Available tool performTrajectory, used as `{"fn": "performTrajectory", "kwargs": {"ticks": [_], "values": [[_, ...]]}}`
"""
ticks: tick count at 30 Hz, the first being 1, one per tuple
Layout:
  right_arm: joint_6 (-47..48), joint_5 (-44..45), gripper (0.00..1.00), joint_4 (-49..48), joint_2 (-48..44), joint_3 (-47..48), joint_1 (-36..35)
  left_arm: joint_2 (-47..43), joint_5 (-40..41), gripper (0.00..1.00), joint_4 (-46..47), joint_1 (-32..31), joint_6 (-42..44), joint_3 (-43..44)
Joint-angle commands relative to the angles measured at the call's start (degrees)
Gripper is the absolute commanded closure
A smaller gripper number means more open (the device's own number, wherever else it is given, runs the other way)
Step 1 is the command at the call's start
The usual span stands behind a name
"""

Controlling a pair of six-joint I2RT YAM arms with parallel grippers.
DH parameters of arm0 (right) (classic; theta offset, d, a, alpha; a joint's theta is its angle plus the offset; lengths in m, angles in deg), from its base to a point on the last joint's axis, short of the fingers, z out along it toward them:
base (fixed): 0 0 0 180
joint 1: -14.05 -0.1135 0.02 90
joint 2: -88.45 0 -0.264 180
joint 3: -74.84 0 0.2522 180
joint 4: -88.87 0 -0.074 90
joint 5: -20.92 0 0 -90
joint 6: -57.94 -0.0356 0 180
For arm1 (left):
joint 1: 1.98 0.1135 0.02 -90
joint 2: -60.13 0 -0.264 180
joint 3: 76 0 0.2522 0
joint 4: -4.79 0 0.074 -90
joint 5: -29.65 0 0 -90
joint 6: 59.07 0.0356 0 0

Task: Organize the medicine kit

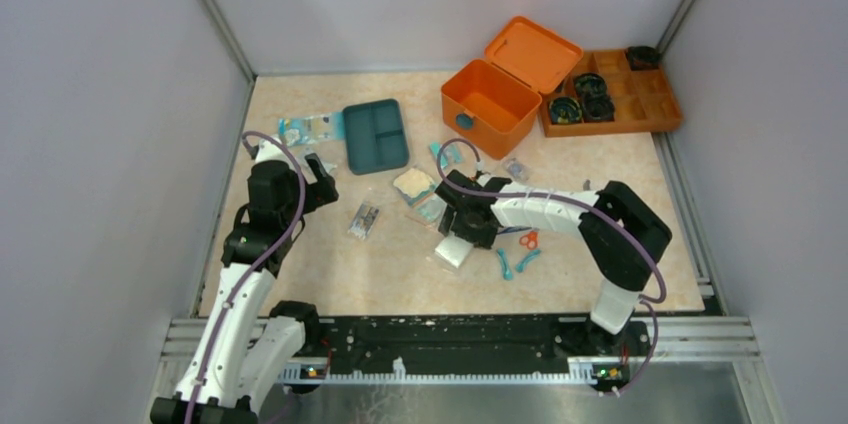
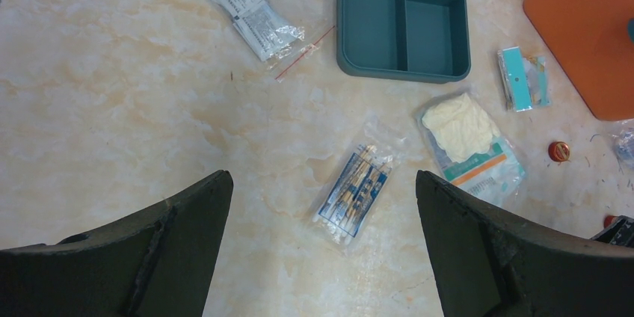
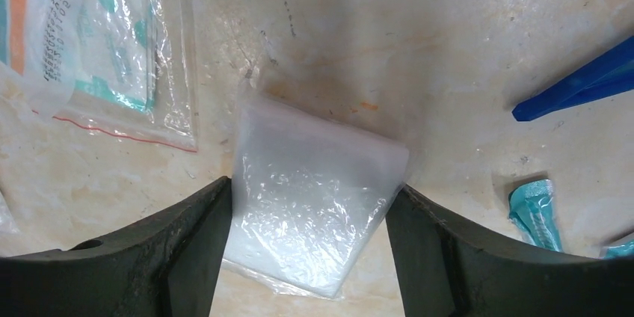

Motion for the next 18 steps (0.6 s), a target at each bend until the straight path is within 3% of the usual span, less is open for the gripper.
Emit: {"fn": "performTrajectory", "kwargs": {"ticks": [1, 10, 18], "values": [[2.88, 2.96, 0.29, -2.31, -3.39, -2.46, -0.64, -0.64, -0.6, 0.01, 0.93, -0.49, 0.41, 0.27], [19.07, 8.86, 0.33, -7.34, -14.8, -3.56, 1.15, -0.56, -0.75, 0.01, 0.95, -0.5, 0.41, 0.21], [36.24, 3.45, 0.34, -7.48, -17.51, 8.44, 14.31, -0.09, -1.16, 0.01, 0.96, -0.5, 0.48, 0.21]]}}
